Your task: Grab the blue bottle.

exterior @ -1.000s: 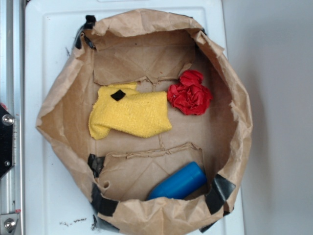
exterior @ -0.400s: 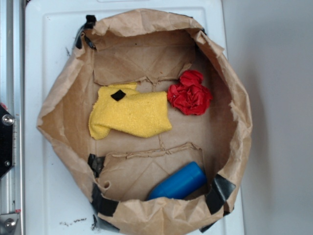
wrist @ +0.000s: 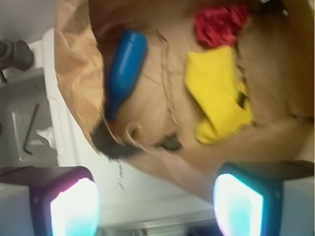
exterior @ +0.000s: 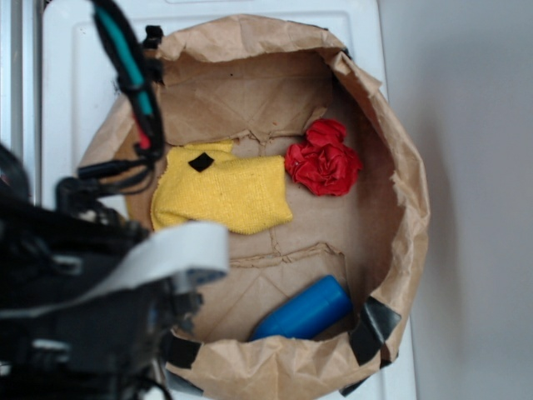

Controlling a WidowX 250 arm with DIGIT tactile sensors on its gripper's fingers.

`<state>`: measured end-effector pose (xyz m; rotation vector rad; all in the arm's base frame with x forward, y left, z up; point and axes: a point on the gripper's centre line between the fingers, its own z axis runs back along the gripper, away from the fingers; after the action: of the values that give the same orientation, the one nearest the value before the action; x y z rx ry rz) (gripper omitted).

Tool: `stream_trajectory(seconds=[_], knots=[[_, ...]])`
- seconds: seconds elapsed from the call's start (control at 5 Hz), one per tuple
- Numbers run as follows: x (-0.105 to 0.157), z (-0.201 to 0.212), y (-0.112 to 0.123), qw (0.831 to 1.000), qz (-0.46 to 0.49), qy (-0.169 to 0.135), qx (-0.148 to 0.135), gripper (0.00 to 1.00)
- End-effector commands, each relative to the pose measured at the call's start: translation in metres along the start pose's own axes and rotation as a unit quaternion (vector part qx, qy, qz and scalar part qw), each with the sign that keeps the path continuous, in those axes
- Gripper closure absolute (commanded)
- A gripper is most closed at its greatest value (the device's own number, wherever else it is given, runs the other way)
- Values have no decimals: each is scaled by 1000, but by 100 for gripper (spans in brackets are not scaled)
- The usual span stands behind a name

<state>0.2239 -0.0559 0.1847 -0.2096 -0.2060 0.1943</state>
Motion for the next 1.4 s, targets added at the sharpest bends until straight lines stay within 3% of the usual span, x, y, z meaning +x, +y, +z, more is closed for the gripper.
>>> stream_trajectory(seconds=[0.0,0.2,0.4,1.0,1.2], knots=[[51,-38,18,996,48,-21,-68,0],[75,-38,26,993,90,-13,-77,0],[82,-44,21,994,100,-17,-51,0],[82,-44,21,994,100,-17,-51,0],[80,-41,39,995,86,-32,-40,0]])
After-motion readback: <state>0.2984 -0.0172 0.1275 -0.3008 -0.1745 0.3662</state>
